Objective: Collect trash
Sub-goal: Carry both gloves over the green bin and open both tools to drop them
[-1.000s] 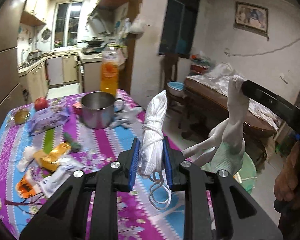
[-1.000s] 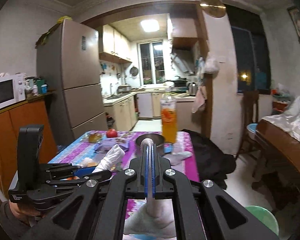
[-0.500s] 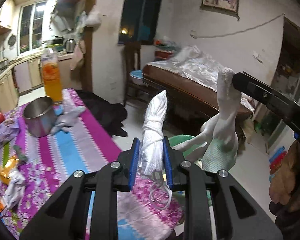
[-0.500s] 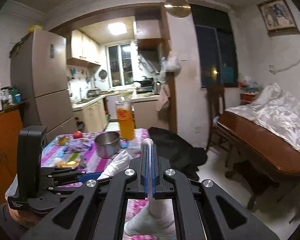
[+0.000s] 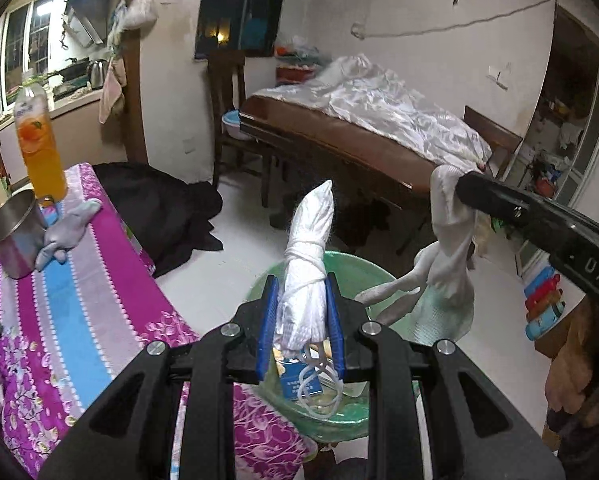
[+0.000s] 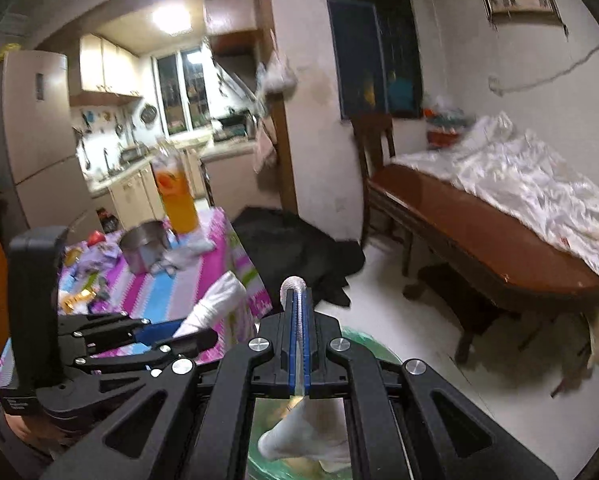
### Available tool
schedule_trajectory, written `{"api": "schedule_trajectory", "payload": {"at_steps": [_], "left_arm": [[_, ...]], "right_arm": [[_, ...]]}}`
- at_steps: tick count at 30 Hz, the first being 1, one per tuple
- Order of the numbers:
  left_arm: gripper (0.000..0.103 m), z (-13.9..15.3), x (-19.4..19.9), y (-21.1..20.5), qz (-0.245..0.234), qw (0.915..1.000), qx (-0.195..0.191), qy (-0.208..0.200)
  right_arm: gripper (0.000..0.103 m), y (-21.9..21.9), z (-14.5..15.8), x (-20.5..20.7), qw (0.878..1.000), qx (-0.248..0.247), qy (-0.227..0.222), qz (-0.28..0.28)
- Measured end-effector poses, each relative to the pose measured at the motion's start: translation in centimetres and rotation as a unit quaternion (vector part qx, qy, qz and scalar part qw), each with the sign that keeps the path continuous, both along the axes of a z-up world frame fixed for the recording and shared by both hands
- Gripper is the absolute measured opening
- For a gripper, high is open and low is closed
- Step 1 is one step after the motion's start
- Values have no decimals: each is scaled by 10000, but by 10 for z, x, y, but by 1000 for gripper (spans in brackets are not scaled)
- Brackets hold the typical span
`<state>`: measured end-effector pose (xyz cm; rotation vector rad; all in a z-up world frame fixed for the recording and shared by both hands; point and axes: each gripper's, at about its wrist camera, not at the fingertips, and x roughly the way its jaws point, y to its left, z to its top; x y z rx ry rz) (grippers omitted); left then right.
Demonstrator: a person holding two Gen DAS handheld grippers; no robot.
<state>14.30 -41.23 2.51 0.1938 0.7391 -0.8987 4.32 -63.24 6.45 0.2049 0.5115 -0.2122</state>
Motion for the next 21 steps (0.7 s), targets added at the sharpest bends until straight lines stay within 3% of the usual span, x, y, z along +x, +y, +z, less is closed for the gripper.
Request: {"api": "schedule_trajectory", "payload": {"at_steps": [11, 21], "left_arm": [[22, -32, 9, -31, -42, 9986, 458, 248], [23, -51, 14, -44, -80, 9967, 722, 361]], "right_arm": [[3, -20, -55, 43, 9936, 381, 1061, 104], [3, -24, -87, 55, 9904, 597, 1237, 133]]}}
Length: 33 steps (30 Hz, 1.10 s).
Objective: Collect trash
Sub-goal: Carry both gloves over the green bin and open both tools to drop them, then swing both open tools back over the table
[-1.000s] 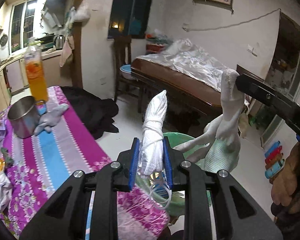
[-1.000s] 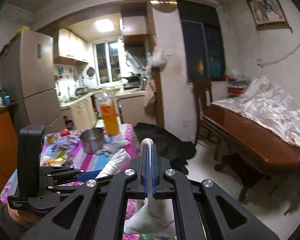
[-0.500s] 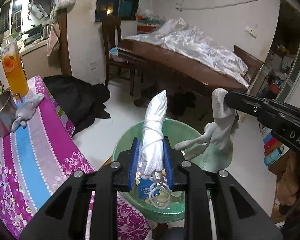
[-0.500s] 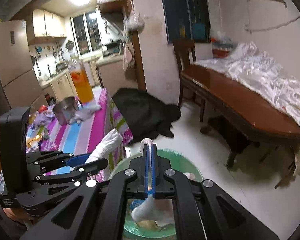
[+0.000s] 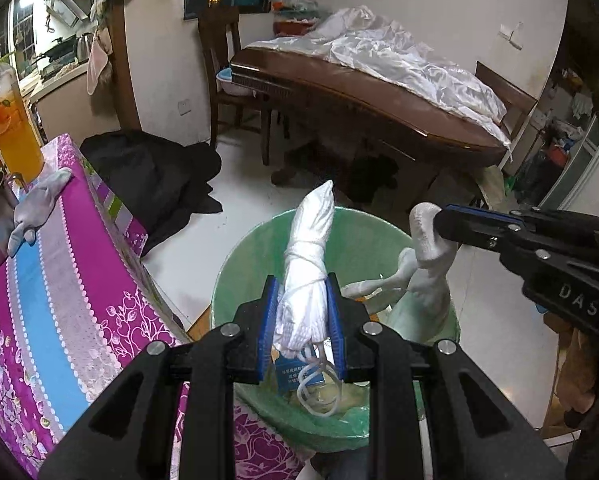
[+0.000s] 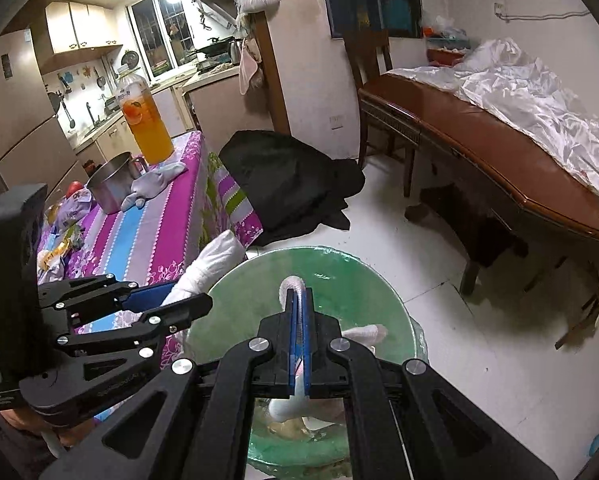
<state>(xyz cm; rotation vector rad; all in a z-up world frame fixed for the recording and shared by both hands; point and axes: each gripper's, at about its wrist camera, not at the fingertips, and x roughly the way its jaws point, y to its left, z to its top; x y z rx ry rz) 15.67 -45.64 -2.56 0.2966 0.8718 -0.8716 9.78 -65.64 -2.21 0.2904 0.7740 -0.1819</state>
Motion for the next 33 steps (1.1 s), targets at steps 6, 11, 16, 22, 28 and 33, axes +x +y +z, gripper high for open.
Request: {"api": "schedule_trajectory", "payload": {"at_steps": [6, 11, 16, 22, 28, 33], "left_arm": [[62, -3, 1, -4, 52, 9999, 87, -11], [73, -2, 4, -1, 174, 9998, 81, -62], [73, -2, 3, -1, 178, 9998, 98, -78], [73, -3, 0, 4, 193, 9997, 94, -104], [73, 1, 1, 10, 238, 9996, 67, -125], [73, 2, 2, 14, 255, 9996, 36, -126]], "right_arm": [[5, -2, 0, 0, 9999, 84, -22, -66], [14, -9, 0, -7, 9996, 143, -139, -204], [14, -8, 1, -10, 9994, 157, -208, -221], [18, -6, -1, -12, 9995, 132, -218, -206], [22, -8, 0, -12, 9994, 133, -238, -204], [26, -6, 3, -11, 9994, 117, -258, -178]]}}
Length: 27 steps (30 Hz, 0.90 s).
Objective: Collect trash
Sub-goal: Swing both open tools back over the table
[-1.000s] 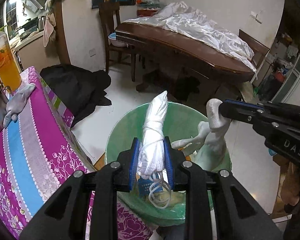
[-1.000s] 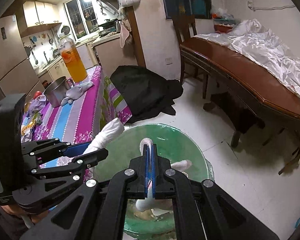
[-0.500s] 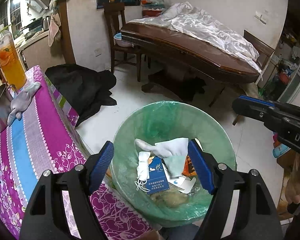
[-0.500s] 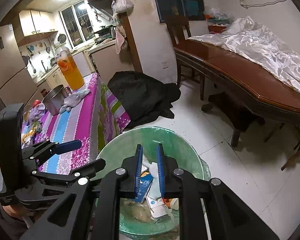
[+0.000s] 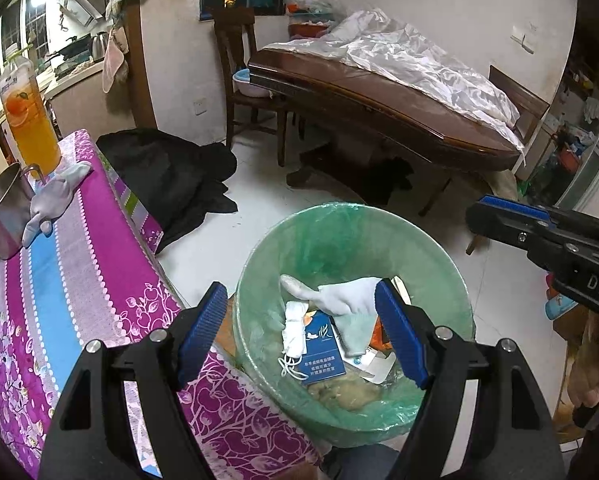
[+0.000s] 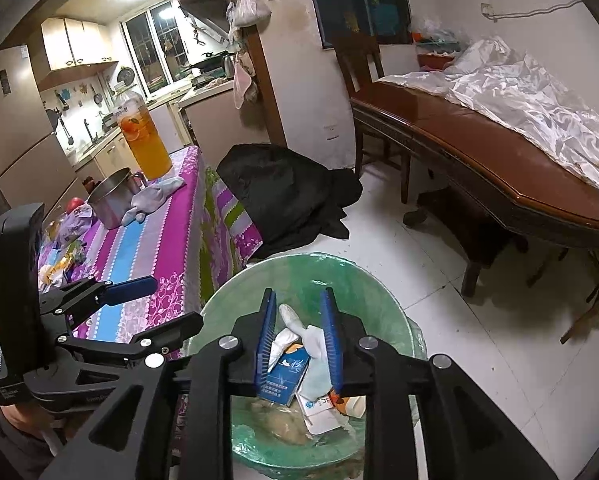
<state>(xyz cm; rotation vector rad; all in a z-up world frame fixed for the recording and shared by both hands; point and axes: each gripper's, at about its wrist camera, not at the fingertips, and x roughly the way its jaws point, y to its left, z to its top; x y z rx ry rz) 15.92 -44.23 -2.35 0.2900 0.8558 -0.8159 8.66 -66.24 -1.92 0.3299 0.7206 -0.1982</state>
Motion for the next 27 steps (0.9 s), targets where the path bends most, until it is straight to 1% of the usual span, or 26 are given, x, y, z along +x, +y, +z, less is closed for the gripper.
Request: {"api": "schedule_trajectory", "payload": {"at_steps": [4, 5, 6, 7, 9, 10, 12, 15, 19, 22, 24, 26, 27], "left_arm": [[73, 1, 0, 5, -3, 10000, -23, -13], [73, 1, 0, 6, -4, 10000, -30, -15], [73, 2, 0, 9, -1, 10000, -42, -28], [73, 2, -1, 12, 4, 10000, -55, -42], [73, 4, 0, 25, 52, 9999, -82, -77], [73, 4, 1, 31, 94, 9999, -90, -89], [73, 3, 6, 52, 229, 9996, -94, -130], [73, 0, 17, 95, 579, 9981, -92, -162], [73, -1, 34, 160, 1128, 9933, -94, -245], [73, 3, 43, 209, 1492, 9879, -57, -419], [73, 6, 48, 249, 1720, 9834, -9, -578], [73, 8, 52, 283, 1930, 9783, 103, -752], [73, 8, 56, 306, 2071, 9745, 184, -847]], "right_arm": [[30, 2, 2, 0, 10000, -11, -38, -5], [34, 3, 3, -1, 10000, -9, -64, -16], [41, 4, 4, -2, 9999, -2, -117, -25], [45, 7, 7, -5, 9997, -10, -237, -38], [73, 18, 13, -14, 9986, -169, -489, -128], [76, 27, 16, -19, 9973, -259, -670, -145], [79, 50, 20, -25, 9947, -412, -942, -66], [83, 85, 23, -24, 9911, -535, -1209, 175], [84, 136, 24, -13, 9866, -616, -1369, 635], [84, 173, 26, 0, 9824, -519, -1465, 1034], [84, 193, 27, 8, 9798, -465, -1495, 1245], [84, 214, 24, 19, 9775, -387, -1448, 1486], [85, 221, 22, 22, 9769, -377, -1423, 1548]]}}
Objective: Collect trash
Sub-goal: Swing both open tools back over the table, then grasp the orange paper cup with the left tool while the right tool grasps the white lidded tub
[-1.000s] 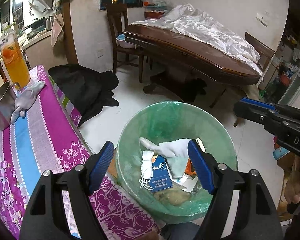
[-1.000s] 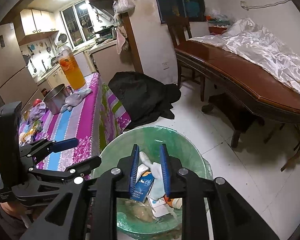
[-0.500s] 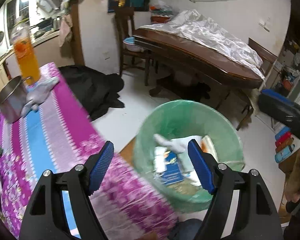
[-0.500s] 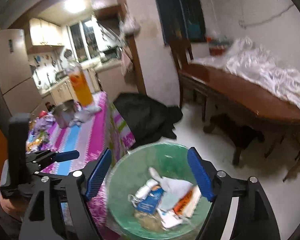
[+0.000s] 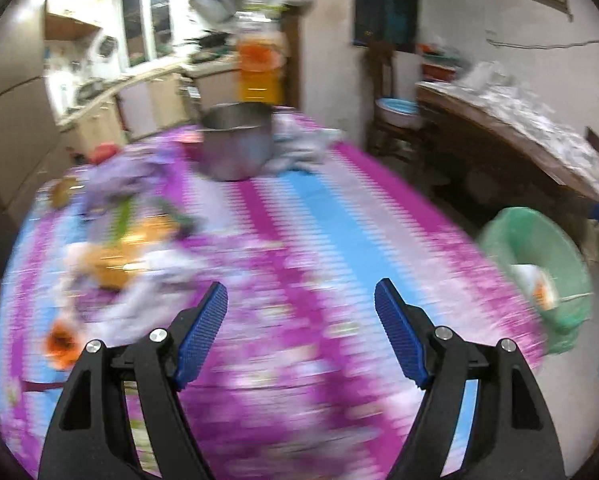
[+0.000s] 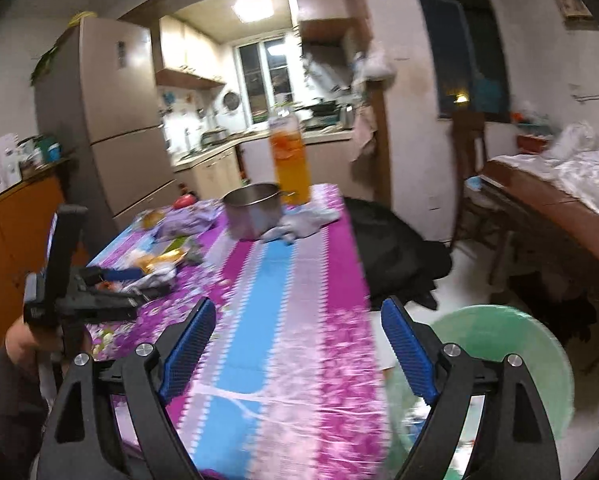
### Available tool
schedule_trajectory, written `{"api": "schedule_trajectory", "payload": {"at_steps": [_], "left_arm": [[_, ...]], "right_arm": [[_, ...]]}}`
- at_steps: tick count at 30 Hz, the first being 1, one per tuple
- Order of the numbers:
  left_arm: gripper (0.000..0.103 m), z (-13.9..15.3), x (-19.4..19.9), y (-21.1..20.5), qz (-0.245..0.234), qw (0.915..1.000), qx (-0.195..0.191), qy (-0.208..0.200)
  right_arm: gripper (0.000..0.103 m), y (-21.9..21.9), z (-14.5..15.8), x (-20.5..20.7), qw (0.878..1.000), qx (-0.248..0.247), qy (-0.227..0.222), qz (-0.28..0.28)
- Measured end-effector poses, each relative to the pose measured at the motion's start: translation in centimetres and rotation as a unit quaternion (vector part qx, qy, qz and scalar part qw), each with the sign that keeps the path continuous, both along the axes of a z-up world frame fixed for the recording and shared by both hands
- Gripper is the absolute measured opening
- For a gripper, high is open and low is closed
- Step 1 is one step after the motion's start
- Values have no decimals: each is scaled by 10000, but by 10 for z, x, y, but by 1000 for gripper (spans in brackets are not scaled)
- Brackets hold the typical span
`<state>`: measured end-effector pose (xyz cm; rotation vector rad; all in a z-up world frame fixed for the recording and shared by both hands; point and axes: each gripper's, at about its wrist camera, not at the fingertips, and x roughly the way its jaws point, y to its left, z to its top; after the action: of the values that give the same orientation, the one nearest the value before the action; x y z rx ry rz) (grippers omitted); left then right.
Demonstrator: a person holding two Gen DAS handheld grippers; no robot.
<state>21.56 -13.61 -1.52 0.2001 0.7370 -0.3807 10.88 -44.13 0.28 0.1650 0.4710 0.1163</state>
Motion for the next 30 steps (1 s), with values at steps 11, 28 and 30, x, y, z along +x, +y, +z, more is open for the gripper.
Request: {"api": "schedule_trajectory", "payload": {"at_steps": [11, 28, 30], "left_arm": [[73, -28, 53, 196, 862, 9923, 893, 39], [43, -69, 76, 210, -75, 9973, 567, 469], [33, -65, 72, 213, 19, 9982, 429, 424]], "right_arm": [[85, 88, -24, 48, 9961, 81, 388, 788], [73, 217, -48, 148, 9696, -15, 906, 2271], [65, 223, -50, 161, 9674, 86, 978, 2336]]}}
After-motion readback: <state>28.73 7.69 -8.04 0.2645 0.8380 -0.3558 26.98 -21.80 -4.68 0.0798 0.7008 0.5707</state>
